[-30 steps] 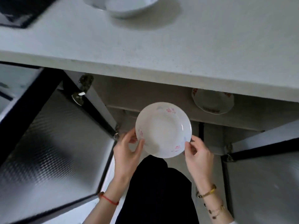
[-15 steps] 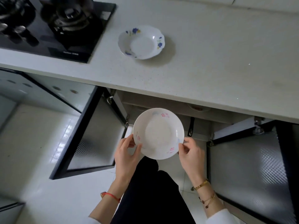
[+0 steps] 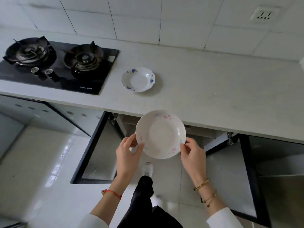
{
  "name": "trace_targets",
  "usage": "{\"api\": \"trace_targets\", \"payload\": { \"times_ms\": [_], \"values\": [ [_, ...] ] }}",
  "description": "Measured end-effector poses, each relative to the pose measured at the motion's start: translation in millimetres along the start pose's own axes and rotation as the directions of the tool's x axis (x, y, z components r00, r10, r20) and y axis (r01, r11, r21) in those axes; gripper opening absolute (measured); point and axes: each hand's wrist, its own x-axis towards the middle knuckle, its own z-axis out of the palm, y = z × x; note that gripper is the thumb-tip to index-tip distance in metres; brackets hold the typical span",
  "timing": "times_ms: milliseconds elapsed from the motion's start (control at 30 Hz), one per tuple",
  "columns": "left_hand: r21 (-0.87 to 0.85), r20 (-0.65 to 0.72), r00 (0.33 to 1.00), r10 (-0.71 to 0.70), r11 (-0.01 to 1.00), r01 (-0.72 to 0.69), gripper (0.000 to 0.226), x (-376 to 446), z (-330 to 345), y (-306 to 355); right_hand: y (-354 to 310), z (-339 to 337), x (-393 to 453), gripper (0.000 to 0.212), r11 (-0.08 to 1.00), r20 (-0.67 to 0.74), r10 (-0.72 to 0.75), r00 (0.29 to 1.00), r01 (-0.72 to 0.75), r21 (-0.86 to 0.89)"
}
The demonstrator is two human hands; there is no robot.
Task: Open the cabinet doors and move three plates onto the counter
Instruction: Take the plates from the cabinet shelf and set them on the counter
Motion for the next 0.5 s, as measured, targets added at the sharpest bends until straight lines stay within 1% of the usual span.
{"api": "trace_targets", "payload": {
  "times_ms": [100,233,333,500],
  "values": [
    [0.015,0.021,0.999,0.032,0.999,-0.033,0.034,21.8,9.5,15.9,-1.9,-10.5,22.3,0.015,1.0,-0.021,-0.012,1.0,0.012,-0.018],
    [0.03,0.054,0.996,0.073,0.997,-0.075,0.032,60.2,24.4,31.8,-3.7,-14.2,57.2,0.017,0.999,-0.045,0.007,0.999,-0.009,-0.033],
    [0.024,0.073,0.993,0.09,0.995,-0.092,0.032,94.1,38.0,37.9,-5.8,-11.3,88.4,0.019,0.999,-0.066,0.005,0.998,-0.008,-0.047],
    [0.027,0.111,0.988,0.105,0.994,-0.108,0.034,158.2,64.9,43.8,-6.7,-0.6,147.6,0.021,0.998,-0.072,0.049,0.996,-0.052,-0.03]
  ]
}}
